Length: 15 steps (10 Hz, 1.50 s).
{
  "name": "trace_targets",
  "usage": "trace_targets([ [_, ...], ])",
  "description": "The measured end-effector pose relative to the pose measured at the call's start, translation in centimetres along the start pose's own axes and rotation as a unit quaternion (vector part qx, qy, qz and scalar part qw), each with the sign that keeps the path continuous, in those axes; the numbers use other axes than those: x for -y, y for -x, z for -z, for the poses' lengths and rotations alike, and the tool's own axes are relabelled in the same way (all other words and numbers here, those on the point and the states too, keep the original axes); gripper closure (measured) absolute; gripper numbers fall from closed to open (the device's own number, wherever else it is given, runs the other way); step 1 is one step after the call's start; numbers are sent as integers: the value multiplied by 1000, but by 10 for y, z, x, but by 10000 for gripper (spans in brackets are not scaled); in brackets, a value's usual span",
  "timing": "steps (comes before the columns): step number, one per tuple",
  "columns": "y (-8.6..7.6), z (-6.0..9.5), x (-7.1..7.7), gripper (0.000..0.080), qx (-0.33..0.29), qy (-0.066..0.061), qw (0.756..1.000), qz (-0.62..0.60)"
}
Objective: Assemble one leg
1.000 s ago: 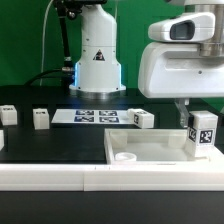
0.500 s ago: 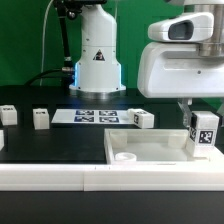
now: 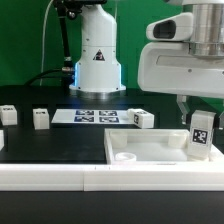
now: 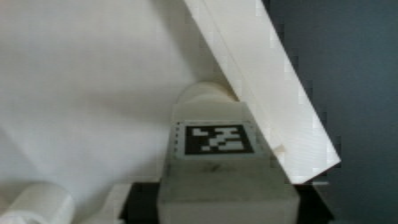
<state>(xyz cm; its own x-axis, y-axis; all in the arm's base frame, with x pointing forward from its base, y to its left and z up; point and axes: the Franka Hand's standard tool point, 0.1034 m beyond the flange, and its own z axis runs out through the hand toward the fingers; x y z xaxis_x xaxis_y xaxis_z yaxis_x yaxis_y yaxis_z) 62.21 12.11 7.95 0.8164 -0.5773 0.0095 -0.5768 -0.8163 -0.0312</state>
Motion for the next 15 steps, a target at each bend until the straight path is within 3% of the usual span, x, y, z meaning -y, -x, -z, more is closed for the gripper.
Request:
trace_targets([
  [4, 0, -1, -1, 509, -4, 0, 979, -205],
  [5, 0, -1, -1, 509, -3, 0, 963, -271],
  [9, -1, -1, -3, 509, 17, -10, 935, -354],
  [10, 0, -1, -2, 438, 18, -11, 937, -348],
  [11, -1, -1, -3, 438, 17, -11, 946, -324],
  [12, -2, -1, -4, 242, 17, -11, 952, -307],
  [13, -2, -1, -3, 179, 17, -11, 958, -284],
  [15, -3, -1, -3, 155, 15, -13, 984, -177],
])
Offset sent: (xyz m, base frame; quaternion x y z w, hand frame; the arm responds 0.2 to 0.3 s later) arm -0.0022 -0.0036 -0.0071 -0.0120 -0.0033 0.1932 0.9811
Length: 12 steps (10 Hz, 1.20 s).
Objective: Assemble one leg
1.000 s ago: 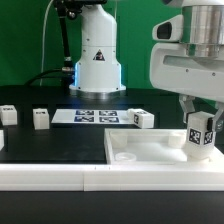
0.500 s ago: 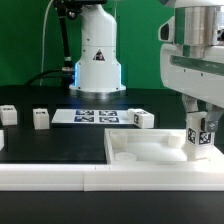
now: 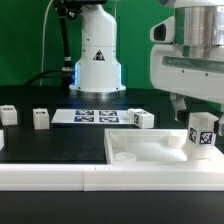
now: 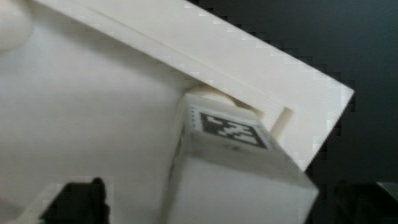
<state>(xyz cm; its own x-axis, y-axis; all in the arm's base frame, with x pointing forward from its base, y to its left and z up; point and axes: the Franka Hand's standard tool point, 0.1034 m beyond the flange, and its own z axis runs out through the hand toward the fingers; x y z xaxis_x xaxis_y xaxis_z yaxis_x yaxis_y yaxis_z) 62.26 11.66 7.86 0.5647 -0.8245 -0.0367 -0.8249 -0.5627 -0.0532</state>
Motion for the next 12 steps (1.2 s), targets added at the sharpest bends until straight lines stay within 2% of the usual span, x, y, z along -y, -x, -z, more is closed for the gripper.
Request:
trace_targets([
  [4, -1, -2, 0, 150, 4, 8, 982, 187],
  [7, -3, -3, 1, 150, 2, 18, 943, 332],
  [12, 1, -3, 4, 162, -3, 27, 882, 470],
])
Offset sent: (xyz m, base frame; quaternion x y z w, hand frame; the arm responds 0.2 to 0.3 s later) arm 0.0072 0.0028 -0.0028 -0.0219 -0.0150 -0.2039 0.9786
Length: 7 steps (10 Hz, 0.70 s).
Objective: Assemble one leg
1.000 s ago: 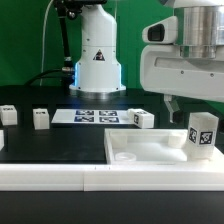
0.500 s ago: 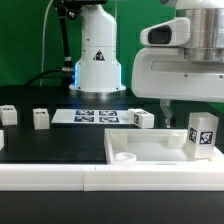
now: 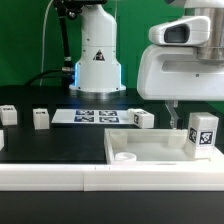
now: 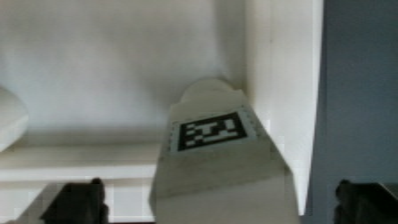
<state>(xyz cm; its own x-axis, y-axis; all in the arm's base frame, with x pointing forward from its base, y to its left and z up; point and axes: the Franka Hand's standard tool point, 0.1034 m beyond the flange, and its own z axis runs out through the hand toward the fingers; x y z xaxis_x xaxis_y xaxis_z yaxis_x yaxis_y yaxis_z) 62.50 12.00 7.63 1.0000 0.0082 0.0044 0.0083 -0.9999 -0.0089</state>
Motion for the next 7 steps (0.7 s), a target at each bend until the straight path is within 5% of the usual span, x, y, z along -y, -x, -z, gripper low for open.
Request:
trace_targets([
  [1, 0, 0, 0, 162, 0, 0, 1000, 0],
  [2, 0, 0, 0, 330, 0, 0, 1000, -1],
  [3, 0, 0, 0, 330, 0, 0, 1000, -1],
  [4, 0, 0, 0, 509, 0, 0, 1000, -8],
  [7, 0, 0, 0, 508, 0, 0, 1000, -19],
])
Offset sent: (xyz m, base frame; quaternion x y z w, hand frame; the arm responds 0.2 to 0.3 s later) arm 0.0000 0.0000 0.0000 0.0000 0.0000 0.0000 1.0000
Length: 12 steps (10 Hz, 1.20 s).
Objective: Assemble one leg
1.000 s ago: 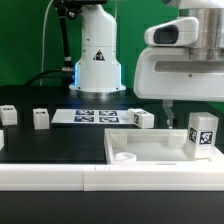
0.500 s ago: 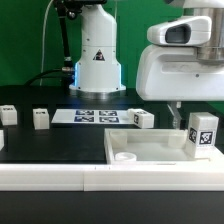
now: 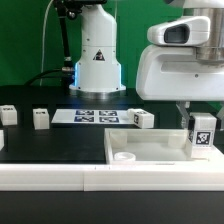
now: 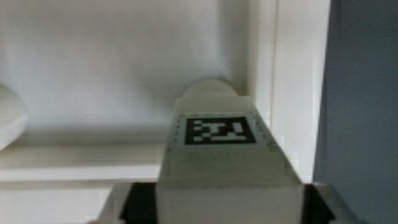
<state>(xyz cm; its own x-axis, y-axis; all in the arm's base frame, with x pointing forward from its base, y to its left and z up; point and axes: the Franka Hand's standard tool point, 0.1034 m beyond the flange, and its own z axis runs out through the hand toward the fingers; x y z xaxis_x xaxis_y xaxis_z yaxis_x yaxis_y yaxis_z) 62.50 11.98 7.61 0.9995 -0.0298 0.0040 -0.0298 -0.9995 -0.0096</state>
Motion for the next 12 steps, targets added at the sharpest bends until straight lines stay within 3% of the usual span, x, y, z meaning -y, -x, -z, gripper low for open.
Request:
trace_targets([
  [2, 0, -1, -1, 508, -12, -12, 988, -153],
  [5, -1, -1, -2, 508, -20, -16, 956, -293],
  [7, 0, -2, -3, 508, -17, -28, 909, -417],
  [10, 1, -2, -4, 508, -8, -33, 824, -565],
  [12, 1, -2, -4, 508, -2, -30, 759, -651],
])
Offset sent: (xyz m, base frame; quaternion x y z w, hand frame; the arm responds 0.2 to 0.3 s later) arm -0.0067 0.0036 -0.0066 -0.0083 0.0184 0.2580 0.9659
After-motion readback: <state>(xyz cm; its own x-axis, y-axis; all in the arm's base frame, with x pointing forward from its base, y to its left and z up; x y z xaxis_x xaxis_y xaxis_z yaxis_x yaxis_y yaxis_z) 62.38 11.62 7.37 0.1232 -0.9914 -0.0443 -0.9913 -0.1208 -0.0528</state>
